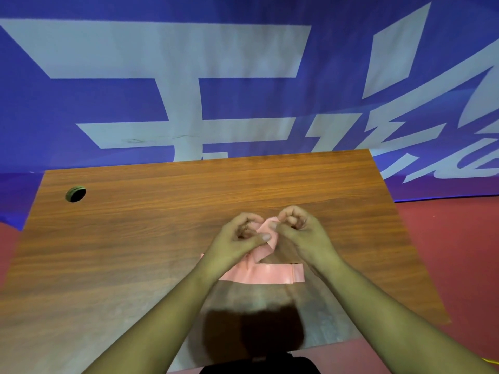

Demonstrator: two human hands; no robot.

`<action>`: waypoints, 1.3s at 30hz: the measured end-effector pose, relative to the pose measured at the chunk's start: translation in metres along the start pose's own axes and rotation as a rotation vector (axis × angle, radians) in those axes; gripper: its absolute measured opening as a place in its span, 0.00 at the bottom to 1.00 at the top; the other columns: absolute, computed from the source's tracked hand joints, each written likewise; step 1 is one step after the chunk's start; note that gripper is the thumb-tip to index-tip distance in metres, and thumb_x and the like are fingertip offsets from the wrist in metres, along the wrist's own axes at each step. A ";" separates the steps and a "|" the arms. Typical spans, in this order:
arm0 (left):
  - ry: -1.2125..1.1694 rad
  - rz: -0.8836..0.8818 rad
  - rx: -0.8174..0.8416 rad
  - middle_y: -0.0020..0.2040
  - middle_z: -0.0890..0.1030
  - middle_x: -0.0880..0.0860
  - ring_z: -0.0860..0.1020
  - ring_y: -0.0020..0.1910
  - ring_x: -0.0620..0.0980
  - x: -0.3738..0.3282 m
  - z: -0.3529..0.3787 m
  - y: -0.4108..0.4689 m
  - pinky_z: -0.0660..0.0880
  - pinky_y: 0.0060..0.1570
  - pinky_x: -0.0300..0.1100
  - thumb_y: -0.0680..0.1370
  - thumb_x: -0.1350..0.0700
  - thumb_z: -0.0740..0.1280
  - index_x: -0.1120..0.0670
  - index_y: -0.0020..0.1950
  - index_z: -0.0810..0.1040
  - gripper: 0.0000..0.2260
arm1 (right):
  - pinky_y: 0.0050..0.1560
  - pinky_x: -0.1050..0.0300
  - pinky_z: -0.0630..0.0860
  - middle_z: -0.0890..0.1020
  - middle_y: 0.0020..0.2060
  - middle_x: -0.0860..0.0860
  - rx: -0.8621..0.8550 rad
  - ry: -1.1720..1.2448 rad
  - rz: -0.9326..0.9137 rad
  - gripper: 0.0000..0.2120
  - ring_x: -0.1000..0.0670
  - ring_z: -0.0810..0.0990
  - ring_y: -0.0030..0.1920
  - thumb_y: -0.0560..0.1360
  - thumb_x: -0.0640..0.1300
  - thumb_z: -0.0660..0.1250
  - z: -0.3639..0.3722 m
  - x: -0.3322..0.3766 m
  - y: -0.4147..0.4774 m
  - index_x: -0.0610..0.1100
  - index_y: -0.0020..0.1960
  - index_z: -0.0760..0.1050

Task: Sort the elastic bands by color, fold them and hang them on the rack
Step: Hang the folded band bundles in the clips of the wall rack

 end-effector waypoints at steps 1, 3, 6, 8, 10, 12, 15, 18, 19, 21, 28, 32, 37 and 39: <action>0.017 0.013 -0.009 0.37 0.79 0.51 0.75 0.36 0.46 -0.001 -0.001 0.000 0.72 0.35 0.38 0.74 0.58 0.74 0.49 0.51 0.80 0.08 | 0.35 0.62 0.69 0.72 0.30 0.49 -0.010 0.010 -0.006 0.10 0.52 0.70 0.34 0.74 0.29 0.69 0.001 0.001 0.000 0.42 0.42 0.74; 0.013 0.039 -0.040 0.41 0.81 0.61 0.76 0.39 0.49 -0.003 -0.004 -0.001 0.72 0.41 0.43 0.76 0.58 0.72 0.48 0.50 0.82 0.06 | 0.35 0.61 0.69 0.72 0.31 0.45 -0.016 0.034 -0.014 0.09 0.49 0.70 0.36 0.74 0.29 0.69 0.003 0.004 0.000 0.41 0.42 0.74; -0.018 0.048 -0.024 0.43 0.80 0.70 0.77 0.39 0.53 -0.008 -0.003 -0.006 0.73 0.44 0.45 0.77 0.59 0.70 0.49 0.54 0.83 0.08 | 0.38 0.59 0.70 0.74 0.33 0.44 -0.025 0.019 -0.039 0.09 0.47 0.71 0.38 0.74 0.29 0.69 0.005 0.006 0.001 0.41 0.42 0.75; 0.007 0.061 -0.034 0.43 0.83 0.65 0.81 0.40 0.52 -0.014 -0.001 -0.009 0.76 0.45 0.40 0.77 0.60 0.70 0.50 0.57 0.82 0.10 | 0.39 0.59 0.71 0.76 0.34 0.43 -0.028 -0.007 -0.080 0.09 0.47 0.73 0.38 0.73 0.29 0.69 0.007 0.009 0.000 0.41 0.42 0.75; 0.030 0.077 -0.050 0.46 0.84 0.58 0.81 0.43 0.46 -0.020 -0.002 -0.012 0.76 0.45 0.35 0.78 0.58 0.69 0.50 0.59 0.82 0.10 | 0.40 0.57 0.71 0.77 0.35 0.41 -0.040 0.006 -0.103 0.07 0.47 0.74 0.38 0.73 0.29 0.70 0.008 0.012 0.000 0.39 0.43 0.76; 0.061 0.084 -0.038 0.45 0.84 0.53 0.79 0.43 0.43 -0.024 -0.003 -0.013 0.75 0.43 0.33 0.78 0.57 0.68 0.47 0.59 0.82 0.11 | 0.39 0.60 0.71 0.77 0.35 0.42 -0.069 0.020 -0.131 0.06 0.47 0.74 0.38 0.74 0.29 0.69 0.009 0.016 -0.001 0.38 0.43 0.75; 0.228 0.204 -0.094 0.39 0.75 0.45 0.73 0.40 0.41 -0.031 -0.007 -0.011 0.68 0.43 0.32 0.77 0.55 0.70 0.46 0.55 0.84 0.08 | 0.38 0.64 0.72 0.77 0.35 0.44 -0.067 0.000 -0.179 0.07 0.50 0.74 0.37 0.73 0.29 0.70 0.011 0.020 0.000 0.40 0.42 0.76; 0.317 0.297 -0.213 0.40 0.71 0.47 0.72 0.45 0.46 -0.040 -0.012 -0.011 0.66 0.47 0.34 0.77 0.54 0.70 0.47 0.46 0.85 0.04 | 0.36 0.67 0.71 0.78 0.30 0.52 -0.036 0.048 -0.168 0.08 0.56 0.74 0.33 0.73 0.28 0.70 0.013 0.020 0.002 0.39 0.43 0.75; 0.317 0.315 -0.234 0.42 0.72 0.48 0.72 0.46 0.47 -0.043 -0.014 -0.012 0.66 0.47 0.34 0.77 0.55 0.69 0.49 0.44 0.84 0.05 | 0.37 0.67 0.71 0.78 0.30 0.51 -0.005 0.065 -0.153 0.08 0.55 0.74 0.34 0.73 0.29 0.69 0.014 0.019 0.002 0.39 0.44 0.75; 0.286 0.325 -0.240 0.43 0.76 0.50 0.74 0.46 0.46 -0.050 -0.014 -0.013 0.68 0.46 0.33 0.78 0.60 0.68 0.52 0.41 0.81 0.07 | 0.40 0.63 0.71 0.77 0.32 0.48 0.083 0.059 -0.120 0.06 0.52 0.74 0.36 0.74 0.30 0.70 0.017 0.016 0.002 0.38 0.46 0.74; 0.078 0.276 -0.306 0.35 0.77 0.48 0.73 0.37 0.43 -0.064 -0.022 -0.013 0.69 0.39 0.36 0.80 0.63 0.64 0.61 0.43 0.79 0.08 | 0.34 0.65 0.70 0.77 0.28 0.52 0.192 -0.114 -0.002 0.07 0.56 0.73 0.30 0.72 0.33 0.73 0.031 -0.013 -0.001 0.39 0.41 0.76; 0.000 0.271 -0.407 0.35 0.76 0.52 0.73 0.36 0.47 -0.062 -0.038 -0.012 0.71 0.39 0.41 0.81 0.62 0.63 0.60 0.44 0.79 0.08 | 0.30 0.67 0.66 0.69 0.25 0.54 0.183 -0.156 0.085 0.11 0.59 0.66 0.27 0.73 0.33 0.72 0.030 -0.035 -0.001 0.42 0.37 0.73; -0.059 0.188 -0.541 0.35 0.76 0.51 0.72 0.35 0.45 -0.053 -0.054 -0.014 0.70 0.40 0.43 0.81 0.59 0.63 0.59 0.43 0.80 0.09 | 0.47 0.49 0.73 0.81 0.33 0.47 0.246 -0.161 0.170 0.04 0.47 0.77 0.39 0.73 0.36 0.72 0.030 -0.061 -0.009 0.40 0.41 0.79; -0.073 0.152 -0.562 0.36 0.76 0.53 0.73 0.36 0.47 -0.047 -0.057 -0.014 0.71 0.41 0.45 0.81 0.59 0.62 0.61 0.45 0.80 0.10 | 0.49 0.51 0.72 0.80 0.36 0.48 0.242 -0.175 0.147 0.04 0.50 0.77 0.41 0.71 0.40 0.71 0.033 -0.064 -0.012 0.41 0.39 0.78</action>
Point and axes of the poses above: each hand's wrist, its own y-axis towards the middle knuckle, its own z-axis out of the palm, x = y × z, the point moved 4 cm from there along y, towards the middle knuckle
